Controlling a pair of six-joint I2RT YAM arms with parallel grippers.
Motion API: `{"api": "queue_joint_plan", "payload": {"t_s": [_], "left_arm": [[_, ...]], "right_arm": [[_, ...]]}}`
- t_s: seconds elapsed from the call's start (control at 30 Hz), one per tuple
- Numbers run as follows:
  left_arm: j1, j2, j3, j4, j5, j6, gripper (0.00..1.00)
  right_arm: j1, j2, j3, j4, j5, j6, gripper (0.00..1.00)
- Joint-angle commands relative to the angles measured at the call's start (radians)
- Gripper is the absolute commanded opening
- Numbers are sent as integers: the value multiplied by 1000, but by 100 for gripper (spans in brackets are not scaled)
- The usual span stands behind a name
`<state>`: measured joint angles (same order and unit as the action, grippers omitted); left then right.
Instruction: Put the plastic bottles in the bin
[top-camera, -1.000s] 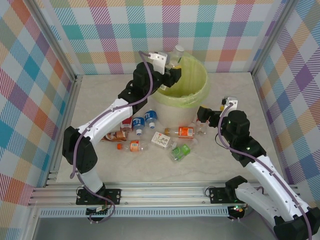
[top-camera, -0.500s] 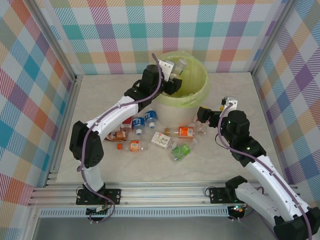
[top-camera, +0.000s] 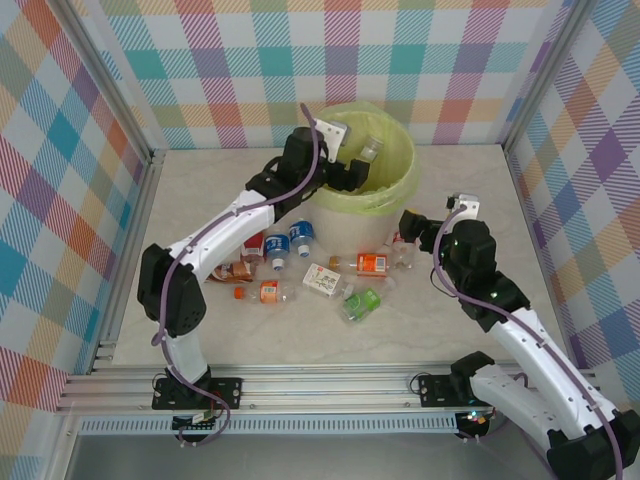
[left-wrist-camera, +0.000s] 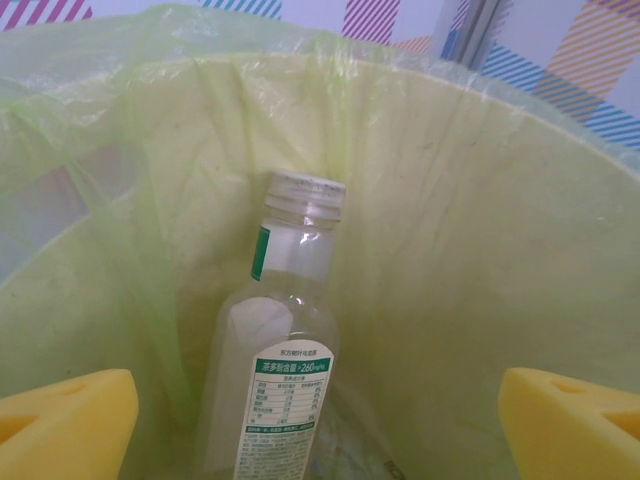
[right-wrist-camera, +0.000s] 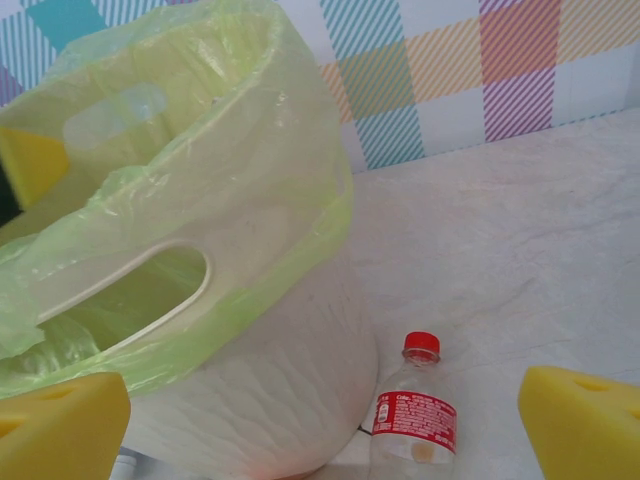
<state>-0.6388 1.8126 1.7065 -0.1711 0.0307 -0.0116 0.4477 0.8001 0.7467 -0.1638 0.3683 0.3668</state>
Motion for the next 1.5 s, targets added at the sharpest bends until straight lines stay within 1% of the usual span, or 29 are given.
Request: {"api": "queue_joint_plan", "payload": {"t_s": [0.0, 0.1, 0.2, 0.37, 0.43, 0.5, 0.57, 0.67, 0.73, 0.83, 0.9, 0.97, 1.1, 1.3, 1.4, 1.47], "left_arm": [[4, -100, 39, -10, 37, -40, 94], [4, -141, 21, 17, 34, -64, 97], [4, -190, -17, 53, 39, -82, 100], [4, -288, -89, 80, 35, -114, 100], [4, -330, -132, 91, 7, -120, 100], [4, -381, -194, 123, -44, -116, 100], [4, -440, -274, 173, -133, -93, 100], [5, -512, -368, 196, -302, -75, 100], [8, -549, -414, 196, -378, -73, 100], [17, -591, -486, 195, -447, -90, 100], [24, -612, -526, 187, -486, -114, 100], [35, -634, -571, 178, -532, -166, 100], [70, -678, -653, 190, -548, -256, 100], [127, -725, -743, 199, -579, -358, 100], [151, -729, -765, 170, -594, -397, 100], [167, -727, -781, 147, -592, -425, 100]], "right_arm": [[2, 16, -10, -40, 106, 45, 100], [-8, 37, -10, -78, 164, 88, 100], [-23, 51, -17, -95, 165, 115, 100], [-56, 51, -36, -101, 154, 168, 100], [-80, 51, -48, -103, 115, 182, 100], [-114, 50, -60, -116, 52, 205, 100], [-151, 41, -77, -130, -14, 221, 100], [-184, 31, -103, -154, -43, 237, 100], [-207, 30, -105, -173, -66, 235, 100], [-229, 43, -105, -188, -68, 249, 100], [-241, 62, -108, -167, -103, 246, 100], [-247, 92, -105, -145, -138, 241, 100], [-256, 145, -100, -105, -187, 235, 100], [-270, 271, -72, -60, -307, 229, 100], [-282, 337, -38, -58, -395, 198, 100], [-286, 379, -16, -55, -432, 185, 100]]}}
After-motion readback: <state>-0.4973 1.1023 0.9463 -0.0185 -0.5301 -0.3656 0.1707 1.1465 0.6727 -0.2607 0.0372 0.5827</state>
